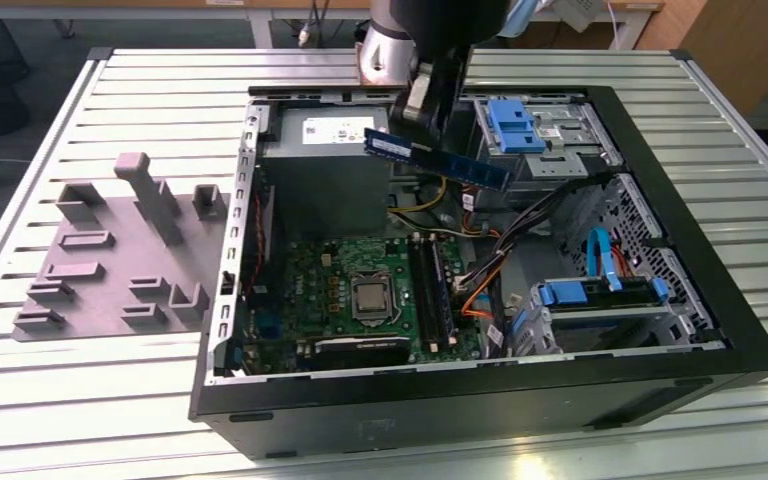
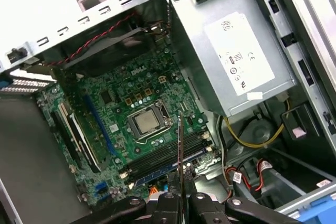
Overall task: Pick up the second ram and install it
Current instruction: 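Insert the second ram into the second slot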
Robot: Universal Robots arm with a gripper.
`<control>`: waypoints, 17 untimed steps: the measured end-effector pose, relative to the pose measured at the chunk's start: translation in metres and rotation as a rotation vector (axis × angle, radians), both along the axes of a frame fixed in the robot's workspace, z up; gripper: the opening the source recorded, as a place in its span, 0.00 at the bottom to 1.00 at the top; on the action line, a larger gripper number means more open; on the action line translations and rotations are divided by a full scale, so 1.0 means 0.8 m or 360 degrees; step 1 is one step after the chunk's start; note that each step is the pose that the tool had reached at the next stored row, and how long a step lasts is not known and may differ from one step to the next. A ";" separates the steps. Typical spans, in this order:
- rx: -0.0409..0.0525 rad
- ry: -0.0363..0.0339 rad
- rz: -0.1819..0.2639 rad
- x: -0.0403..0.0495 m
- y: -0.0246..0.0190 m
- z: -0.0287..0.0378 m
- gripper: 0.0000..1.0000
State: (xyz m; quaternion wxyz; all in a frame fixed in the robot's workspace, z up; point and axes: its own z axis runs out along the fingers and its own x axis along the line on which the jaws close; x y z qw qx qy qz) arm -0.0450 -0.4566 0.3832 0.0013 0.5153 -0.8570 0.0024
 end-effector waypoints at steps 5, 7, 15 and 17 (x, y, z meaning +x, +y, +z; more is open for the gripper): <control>-0.0002 0.0000 -0.0117 0.000 0.0000 -0.0003 0.14; -0.0003 0.0000 -0.0165 0.000 0.0000 -0.0006 0.14; -0.0014 0.0000 -0.0337 0.000 0.0000 -0.0009 0.14; -0.0015 0.0000 -0.0369 0.000 0.0000 -0.0010 0.14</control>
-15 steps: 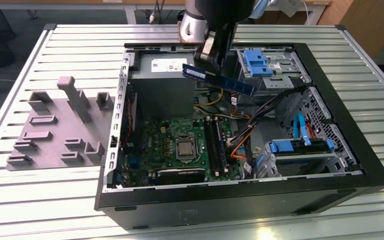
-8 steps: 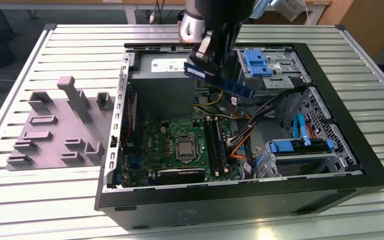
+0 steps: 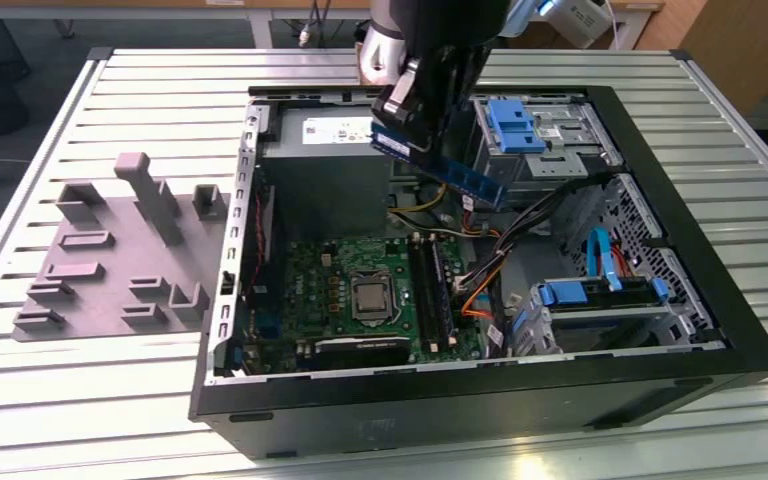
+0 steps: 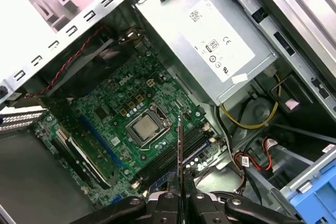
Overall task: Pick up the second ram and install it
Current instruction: 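Insert the second ram into the second slot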
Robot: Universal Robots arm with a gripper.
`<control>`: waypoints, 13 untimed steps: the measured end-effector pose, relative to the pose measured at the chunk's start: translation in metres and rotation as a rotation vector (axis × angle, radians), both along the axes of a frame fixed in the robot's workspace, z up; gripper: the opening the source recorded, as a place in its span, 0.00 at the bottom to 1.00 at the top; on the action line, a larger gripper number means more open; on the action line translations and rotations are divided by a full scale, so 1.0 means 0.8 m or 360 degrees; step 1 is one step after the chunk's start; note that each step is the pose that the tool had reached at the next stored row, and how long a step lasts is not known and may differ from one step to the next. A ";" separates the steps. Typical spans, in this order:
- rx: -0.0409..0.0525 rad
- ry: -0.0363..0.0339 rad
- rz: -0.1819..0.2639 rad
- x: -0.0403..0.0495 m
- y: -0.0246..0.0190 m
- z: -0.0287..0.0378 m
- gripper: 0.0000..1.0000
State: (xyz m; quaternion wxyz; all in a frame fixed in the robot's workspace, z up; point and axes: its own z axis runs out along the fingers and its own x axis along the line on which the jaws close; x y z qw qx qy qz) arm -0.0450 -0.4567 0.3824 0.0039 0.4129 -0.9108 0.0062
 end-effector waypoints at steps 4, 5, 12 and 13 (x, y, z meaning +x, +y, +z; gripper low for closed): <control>-0.0015 0.0000 -0.0186 0.000 0.0000 -0.0001 0.14; -0.0016 0.0000 -0.0211 0.000 0.0000 -0.0001 0.14; -0.0024 0.0000 -0.0385 0.000 0.0000 -0.0004 0.14; -0.0025 0.0000 -0.0410 0.000 0.0000 -0.0005 0.14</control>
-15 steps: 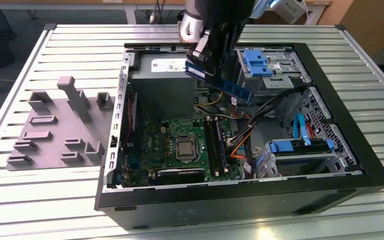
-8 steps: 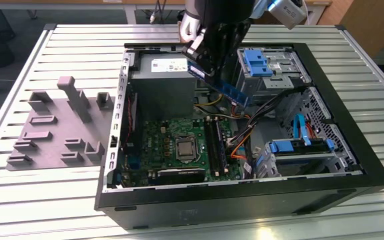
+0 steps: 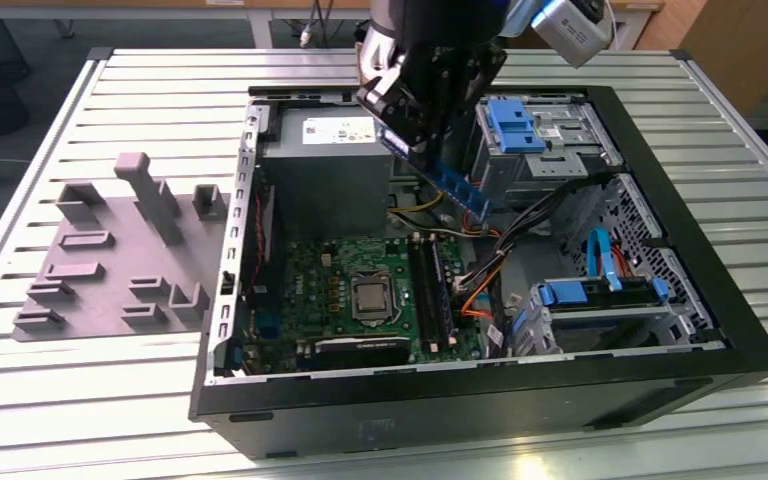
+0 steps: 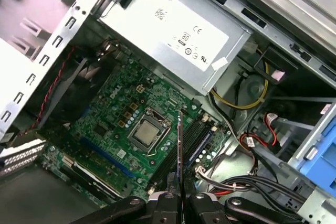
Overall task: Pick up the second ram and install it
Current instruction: 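Insert the second ram into the second slot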
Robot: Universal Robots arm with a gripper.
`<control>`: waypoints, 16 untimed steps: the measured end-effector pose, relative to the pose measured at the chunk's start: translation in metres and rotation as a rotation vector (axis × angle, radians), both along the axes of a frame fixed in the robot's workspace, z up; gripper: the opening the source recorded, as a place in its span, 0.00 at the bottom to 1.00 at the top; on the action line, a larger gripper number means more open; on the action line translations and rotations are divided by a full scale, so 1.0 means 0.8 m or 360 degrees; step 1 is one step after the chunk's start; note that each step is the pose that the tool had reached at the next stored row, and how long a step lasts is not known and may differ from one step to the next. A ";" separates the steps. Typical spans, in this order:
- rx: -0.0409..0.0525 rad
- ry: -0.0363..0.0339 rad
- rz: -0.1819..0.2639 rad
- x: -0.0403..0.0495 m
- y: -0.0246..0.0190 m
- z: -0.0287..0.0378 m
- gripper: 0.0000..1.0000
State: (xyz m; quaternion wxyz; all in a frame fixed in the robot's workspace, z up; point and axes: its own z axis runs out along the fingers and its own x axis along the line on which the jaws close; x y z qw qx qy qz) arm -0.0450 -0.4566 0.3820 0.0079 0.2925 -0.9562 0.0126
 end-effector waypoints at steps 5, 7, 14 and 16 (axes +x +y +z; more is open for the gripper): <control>-0.0007 0.0000 -0.0120 0.000 0.0000 -0.0001 0.14; -0.0009 0.0000 -0.0175 0.000 0.0000 -0.0002 0.14; -0.0012 0.0001 -0.0365 0.000 0.0000 -0.0004 0.14; -0.0013 0.0001 -0.0420 0.000 0.0000 -0.0005 0.14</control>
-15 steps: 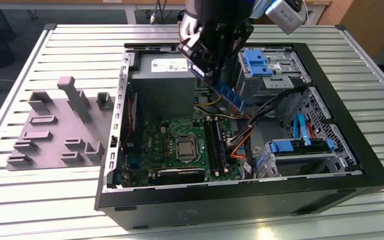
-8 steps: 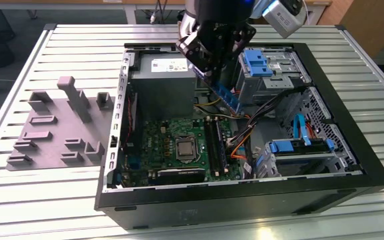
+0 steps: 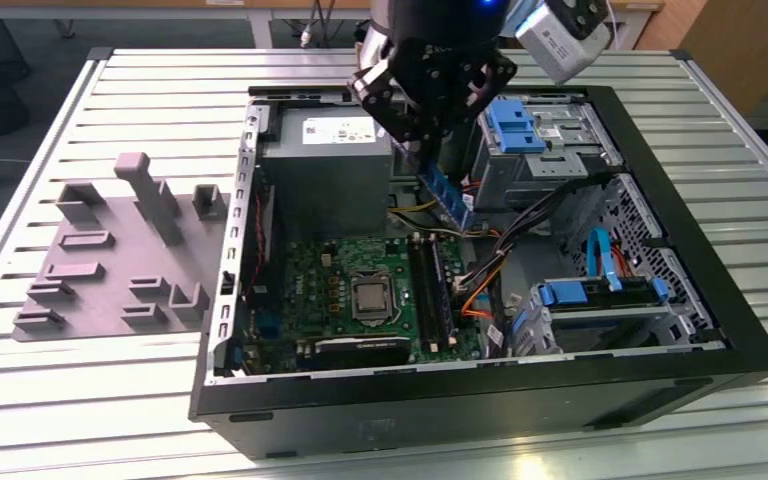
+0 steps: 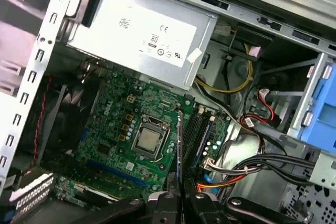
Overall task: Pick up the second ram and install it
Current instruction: 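Insert the second ram into the second slot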
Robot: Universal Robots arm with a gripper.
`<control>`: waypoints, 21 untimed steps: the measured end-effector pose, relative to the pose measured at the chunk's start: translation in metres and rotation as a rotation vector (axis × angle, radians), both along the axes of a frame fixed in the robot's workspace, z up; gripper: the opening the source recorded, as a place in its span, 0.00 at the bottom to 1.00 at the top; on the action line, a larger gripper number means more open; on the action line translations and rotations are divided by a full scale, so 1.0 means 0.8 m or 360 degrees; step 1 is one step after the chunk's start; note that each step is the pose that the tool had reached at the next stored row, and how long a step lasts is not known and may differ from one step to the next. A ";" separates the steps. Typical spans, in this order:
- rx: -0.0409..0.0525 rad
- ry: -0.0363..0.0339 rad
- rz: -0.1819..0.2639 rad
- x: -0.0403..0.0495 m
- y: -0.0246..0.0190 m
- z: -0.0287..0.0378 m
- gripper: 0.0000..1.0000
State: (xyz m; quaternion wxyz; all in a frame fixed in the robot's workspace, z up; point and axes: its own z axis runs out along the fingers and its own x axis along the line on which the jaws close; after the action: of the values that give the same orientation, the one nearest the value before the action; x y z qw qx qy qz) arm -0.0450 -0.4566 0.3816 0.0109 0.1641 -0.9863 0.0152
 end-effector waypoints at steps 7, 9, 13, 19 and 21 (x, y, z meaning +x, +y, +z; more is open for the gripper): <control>-0.0002 0.0000 -0.0195 0.000 0.0000 -0.0004 0.14; -0.0003 0.0000 -0.0251 0.000 0.0000 -0.0005 0.14; -0.0005 0.0000 -0.0359 0.000 0.0000 -0.0007 0.14; -0.0008 0.0000 -0.0521 0.000 0.0000 -0.0011 0.14; -0.0009 0.0000 -0.0571 0.000 0.0000 -0.0012 0.14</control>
State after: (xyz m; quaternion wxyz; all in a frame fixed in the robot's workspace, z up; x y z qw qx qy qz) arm -0.0450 -0.4566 0.3806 0.0138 -0.0147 -0.9997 0.0158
